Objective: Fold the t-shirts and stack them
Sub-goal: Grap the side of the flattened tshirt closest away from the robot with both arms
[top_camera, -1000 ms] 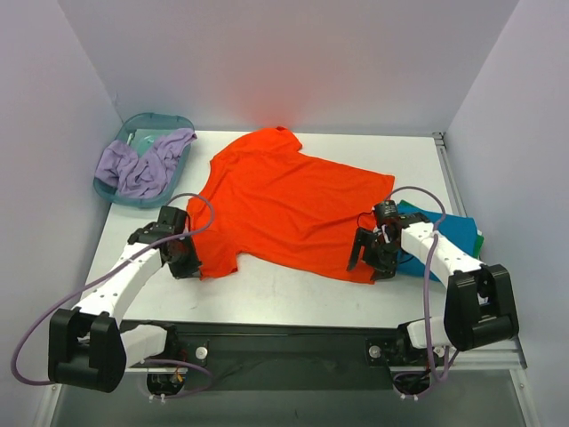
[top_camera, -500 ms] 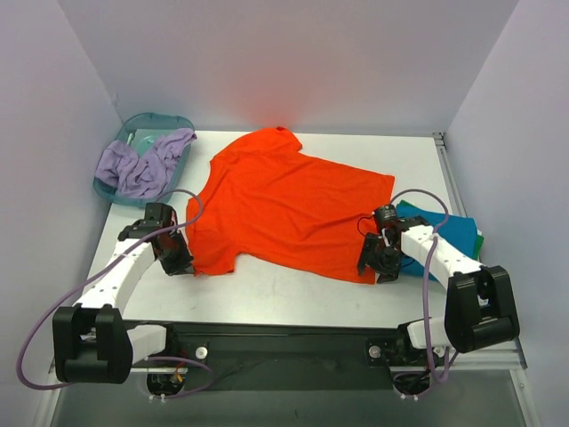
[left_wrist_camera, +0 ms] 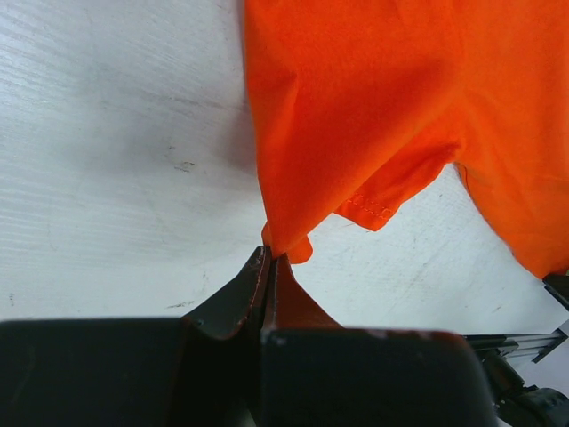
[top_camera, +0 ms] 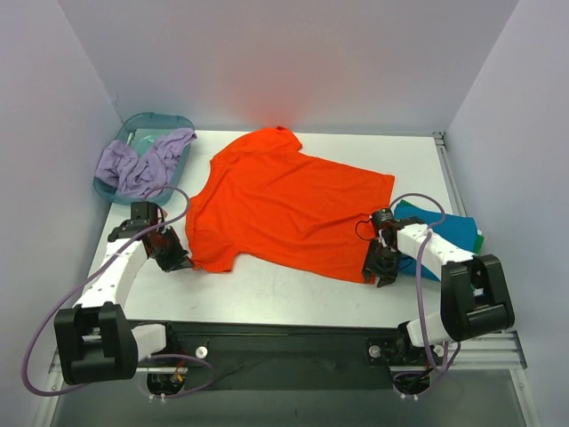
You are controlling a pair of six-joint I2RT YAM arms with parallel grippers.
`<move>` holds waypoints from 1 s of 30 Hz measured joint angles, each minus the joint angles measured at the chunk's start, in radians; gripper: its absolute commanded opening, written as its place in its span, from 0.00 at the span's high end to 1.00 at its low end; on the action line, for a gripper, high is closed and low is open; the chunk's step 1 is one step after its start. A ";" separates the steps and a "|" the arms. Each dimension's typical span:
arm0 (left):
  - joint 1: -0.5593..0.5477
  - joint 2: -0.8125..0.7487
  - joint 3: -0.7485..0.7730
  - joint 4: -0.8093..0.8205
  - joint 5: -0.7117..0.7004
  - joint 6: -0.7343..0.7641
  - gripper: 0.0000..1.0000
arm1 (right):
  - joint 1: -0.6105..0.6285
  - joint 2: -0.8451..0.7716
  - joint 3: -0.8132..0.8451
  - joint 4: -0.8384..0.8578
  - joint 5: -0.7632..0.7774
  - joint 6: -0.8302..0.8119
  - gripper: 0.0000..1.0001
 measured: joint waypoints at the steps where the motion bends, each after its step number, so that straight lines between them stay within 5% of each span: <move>1: 0.004 0.000 0.000 0.000 0.003 0.000 1.00 | 0.000 0.008 0.000 0.003 0.002 0.000 0.65; 5: 0.018 0.000 0.000 0.000 0.012 0.000 1.00 | 0.000 0.030 0.000 0.014 0.000 0.000 0.73; 11: 0.044 -0.001 0.003 -0.003 0.030 0.003 1.00 | 0.000 0.032 0.000 0.025 -0.014 0.008 0.97; 30: 0.098 -0.171 0.094 -0.217 -0.014 0.071 1.00 | 0.074 -0.075 -0.048 -0.098 -0.095 0.016 1.00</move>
